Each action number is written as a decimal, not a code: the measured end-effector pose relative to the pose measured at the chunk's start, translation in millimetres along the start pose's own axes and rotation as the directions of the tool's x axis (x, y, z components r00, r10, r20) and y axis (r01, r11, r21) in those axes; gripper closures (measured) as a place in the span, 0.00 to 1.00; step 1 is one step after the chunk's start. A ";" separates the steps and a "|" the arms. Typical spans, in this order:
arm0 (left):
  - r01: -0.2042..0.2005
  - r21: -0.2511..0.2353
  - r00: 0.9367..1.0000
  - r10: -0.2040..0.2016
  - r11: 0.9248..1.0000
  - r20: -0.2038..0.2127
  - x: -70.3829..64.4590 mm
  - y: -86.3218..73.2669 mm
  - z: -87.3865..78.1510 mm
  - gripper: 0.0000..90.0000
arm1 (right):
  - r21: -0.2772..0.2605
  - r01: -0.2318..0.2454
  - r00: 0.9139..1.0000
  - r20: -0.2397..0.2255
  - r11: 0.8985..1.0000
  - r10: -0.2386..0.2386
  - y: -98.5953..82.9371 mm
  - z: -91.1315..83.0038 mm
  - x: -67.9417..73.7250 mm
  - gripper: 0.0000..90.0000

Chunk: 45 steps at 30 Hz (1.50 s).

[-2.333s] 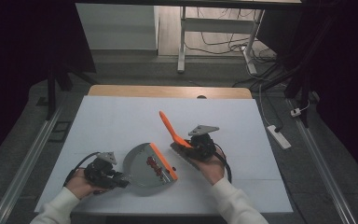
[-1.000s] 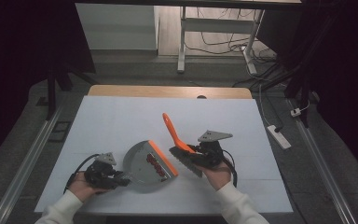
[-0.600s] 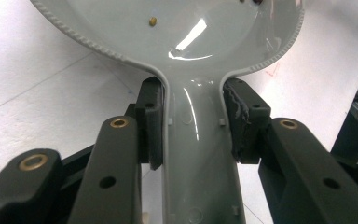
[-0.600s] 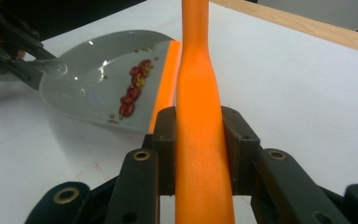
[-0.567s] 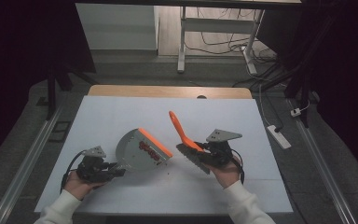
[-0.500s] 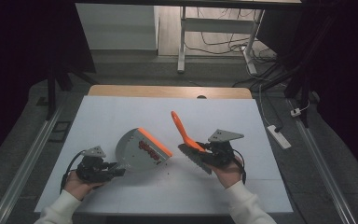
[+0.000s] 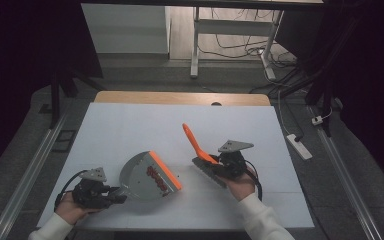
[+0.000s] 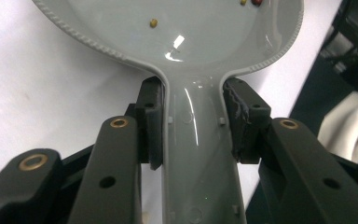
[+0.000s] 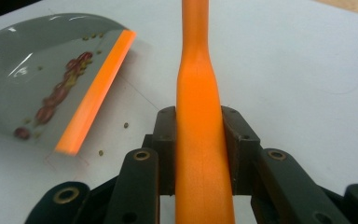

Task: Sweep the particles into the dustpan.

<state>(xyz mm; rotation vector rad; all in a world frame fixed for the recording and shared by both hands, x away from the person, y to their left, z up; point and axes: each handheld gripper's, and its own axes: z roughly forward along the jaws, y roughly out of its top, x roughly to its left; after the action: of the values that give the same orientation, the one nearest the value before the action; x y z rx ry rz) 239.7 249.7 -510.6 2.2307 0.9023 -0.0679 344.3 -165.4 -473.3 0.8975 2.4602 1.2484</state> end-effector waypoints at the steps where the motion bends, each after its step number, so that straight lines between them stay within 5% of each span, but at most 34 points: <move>1: -0.001 0.010 1.000 0.001 1.000 0.001 -0.4 -1.2 0.9 0.68 | 0.005 0.004 1.000 -0.004 1.000 -0.004 1.1 4.9 0.6 0.78; 10: -0.015 0.069 1.000 0.015 0.997 0.006 -2.2 4.9 9.3 0.68 | 0.046 0.034 0.999 -0.022 0.998 -0.033 11.6 46.0 17.1 0.78; 15: -0.016 0.076 1.000 0.016 0.997 0.007 -2.1 7.1 11.3 0.68 | 0.056 0.059 0.997 -0.052 0.997 -0.056 11.8 51.6 46.1 0.78; 18: -0.016 0.072 1.000 0.016 0.997 0.007 -2.3 5.7 11.7 0.69 | 0.041 0.013 0.982 -0.190 0.999 -0.005 13.7 56.5 61.9 0.78; 20: -0.019 0.072 1.000 0.018 0.997 0.008 -2.6 4.2 11.6 0.68 | 0.025 0.056 0.976 -0.214 0.998 -0.050 18.3 54.9 71.9 0.78; 23: -0.020 0.071 1.000 0.019 0.997 0.015 -2.5 1.3 12.9 0.69 | -0.028 0.055 0.980 -0.190 0.998 -0.059 22.9 43.6 70.7 0.78; 25: -0.021 0.075 1.000 0.020 0.997 0.016 -2.2 0.5 13.1 0.69 | -0.041 0.049 0.992 -0.114 0.998 -0.053 23.3 33.9 60.0 0.78; 29: -0.028 0.075 0.999 0.027 0.997 0.018 -2.8 0.9 12.2 0.69 | 0.001 0.029 0.999 0.014 1.000 -0.029 11.3 27.2 45.2 0.78; 31: -0.034 0.085 0.999 0.033 0.996 0.017 -3.3 1.2 12.1 0.69 | 0.038 0.021 0.999 0.041 0.999 -0.022 2.2 30.4 43.2 0.78; 38: -0.042 0.094 0.999 0.042 0.995 0.008 -5.4 2.2 12.8 0.69 | 0.043 0.054 0.999 0.000 0.998 -0.054 -1.8 38.8 74.1 0.78; 41: -0.044 0.097 0.999 0.043 0.994 0.012 -4.6 1.5 13.7 0.69 | 0.018 -0.022 0.990 -0.138 1.000 0.025 0.2 41.1 81.9 0.78; 45: -0.048 0.097 0.999 0.047 0.994 0.014 -5.2 1.1 12.8 0.69 | -0.033 -0.004 0.990 -0.144 0.999 -0.001 6.9 33.4 85.4 0.78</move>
<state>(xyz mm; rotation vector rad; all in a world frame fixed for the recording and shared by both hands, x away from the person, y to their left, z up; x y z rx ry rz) 239.1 237.9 -517.9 2.3387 0.8555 -0.1043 295.8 -87.8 -482.8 0.8277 2.5403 1.3957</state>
